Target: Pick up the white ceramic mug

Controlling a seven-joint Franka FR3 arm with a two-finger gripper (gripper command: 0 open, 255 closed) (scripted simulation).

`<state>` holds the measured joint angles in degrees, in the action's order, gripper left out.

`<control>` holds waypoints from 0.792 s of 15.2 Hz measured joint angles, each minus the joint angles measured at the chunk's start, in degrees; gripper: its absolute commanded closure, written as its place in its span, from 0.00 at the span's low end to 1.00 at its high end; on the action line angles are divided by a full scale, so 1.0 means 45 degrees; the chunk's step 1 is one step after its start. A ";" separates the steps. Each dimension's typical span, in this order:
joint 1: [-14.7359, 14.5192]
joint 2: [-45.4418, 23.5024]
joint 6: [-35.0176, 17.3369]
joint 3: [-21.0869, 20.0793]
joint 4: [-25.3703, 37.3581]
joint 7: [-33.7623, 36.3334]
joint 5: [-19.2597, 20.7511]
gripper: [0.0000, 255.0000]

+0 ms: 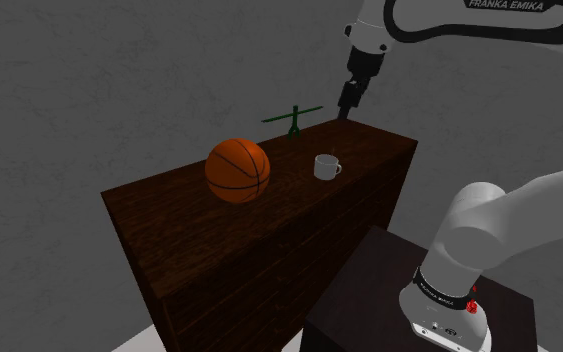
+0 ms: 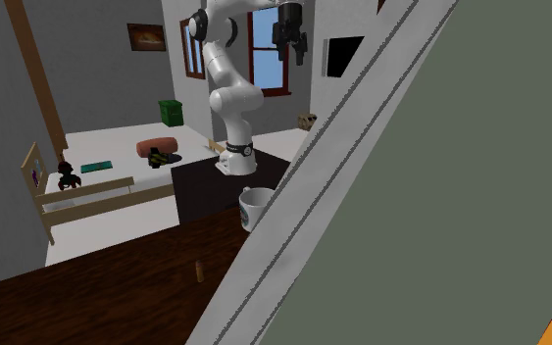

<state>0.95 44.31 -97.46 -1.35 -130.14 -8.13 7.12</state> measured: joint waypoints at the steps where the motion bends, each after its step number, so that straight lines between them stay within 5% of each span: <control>1: 0.0000 0.0000 0.0000 0.0000 0.0000 0.0000 0.0000 0.00; 12: 0.0595 -0.2777 -0.3301 0.1676 -0.0853 -0.0913 0.0412 0.00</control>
<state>3.62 31.81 -112.32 6.19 -133.98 -12.24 8.97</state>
